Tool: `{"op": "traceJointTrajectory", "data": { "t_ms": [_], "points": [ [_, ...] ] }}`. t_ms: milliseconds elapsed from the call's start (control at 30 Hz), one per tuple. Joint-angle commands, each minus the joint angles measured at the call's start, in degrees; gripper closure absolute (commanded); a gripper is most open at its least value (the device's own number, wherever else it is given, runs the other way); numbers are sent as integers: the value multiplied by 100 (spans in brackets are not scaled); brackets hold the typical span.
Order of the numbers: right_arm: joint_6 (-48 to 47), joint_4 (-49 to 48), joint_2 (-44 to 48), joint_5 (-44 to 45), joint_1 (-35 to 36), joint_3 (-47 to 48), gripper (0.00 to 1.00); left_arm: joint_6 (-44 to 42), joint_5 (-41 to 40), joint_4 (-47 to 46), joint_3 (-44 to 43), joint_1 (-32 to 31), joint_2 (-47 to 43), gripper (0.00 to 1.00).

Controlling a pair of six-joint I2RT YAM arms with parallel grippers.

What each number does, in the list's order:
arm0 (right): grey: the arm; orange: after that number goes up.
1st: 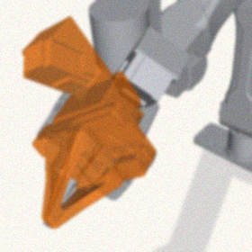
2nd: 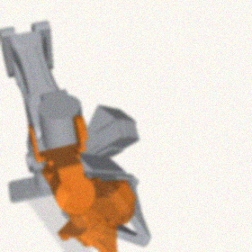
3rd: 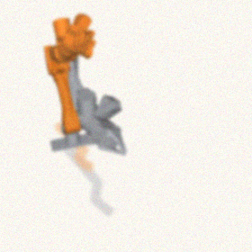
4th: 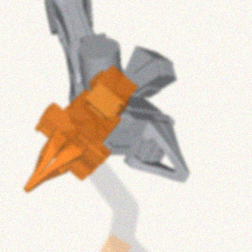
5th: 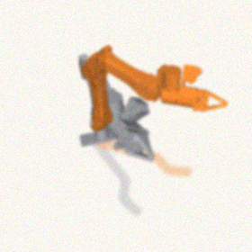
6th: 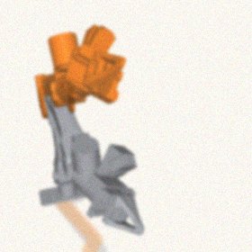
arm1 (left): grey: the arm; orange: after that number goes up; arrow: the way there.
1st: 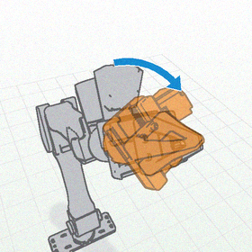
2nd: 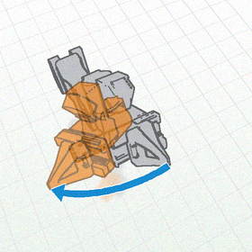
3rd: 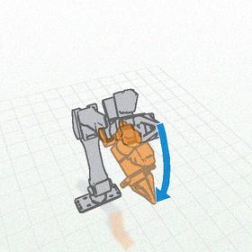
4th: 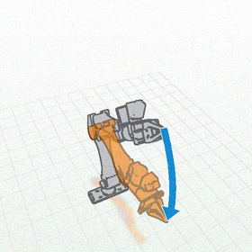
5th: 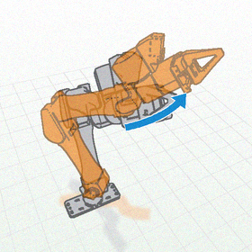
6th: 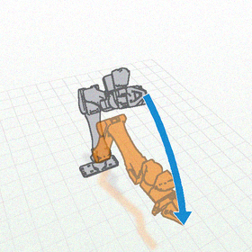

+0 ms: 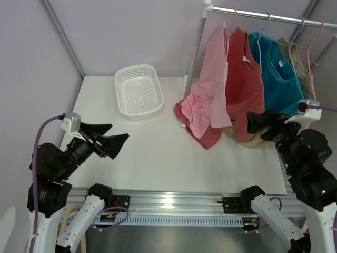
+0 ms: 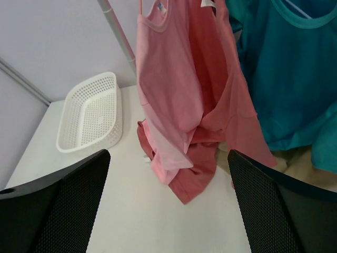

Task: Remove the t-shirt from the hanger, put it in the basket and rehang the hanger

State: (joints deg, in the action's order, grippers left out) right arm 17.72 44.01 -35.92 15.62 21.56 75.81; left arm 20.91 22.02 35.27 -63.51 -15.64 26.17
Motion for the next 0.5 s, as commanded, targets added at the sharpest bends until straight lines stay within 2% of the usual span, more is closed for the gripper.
{"op": "traceJointTrajectory", "data": {
  "t_ms": [0, 133, 200, 267, 300, 367, 467],
  "points": [
    [-66, 108, -64, -40, 24, 206, 0, -95, -110, -20, 66, -27, -33, 1],
    [-110, -305, -186, 2, 24, 188, 1, -131, -119, -20, 66, -27, -25, 0],
    [-180, -122, -528, -111, 24, 773, 0, -139, -128, -46, 110, -27, -25, 0],
    [-224, 116, -1327, -312, 24, 1293, 0, -166, -163, -72, 110, -27, -7, 1],
    [-364, 212, -1591, -714, 24, 1505, 1, -192, -180, -81, 110, -27, 2, 0],
    [-427, 161, -2327, -946, 24, 2006, 10, -227, -233, -125, 102, -27, 81, 0],
    [-541, -102, -3119, -982, 23, 2411, 15, -350, -163, -257, 6, -18, 299, 0]
  ]
}}
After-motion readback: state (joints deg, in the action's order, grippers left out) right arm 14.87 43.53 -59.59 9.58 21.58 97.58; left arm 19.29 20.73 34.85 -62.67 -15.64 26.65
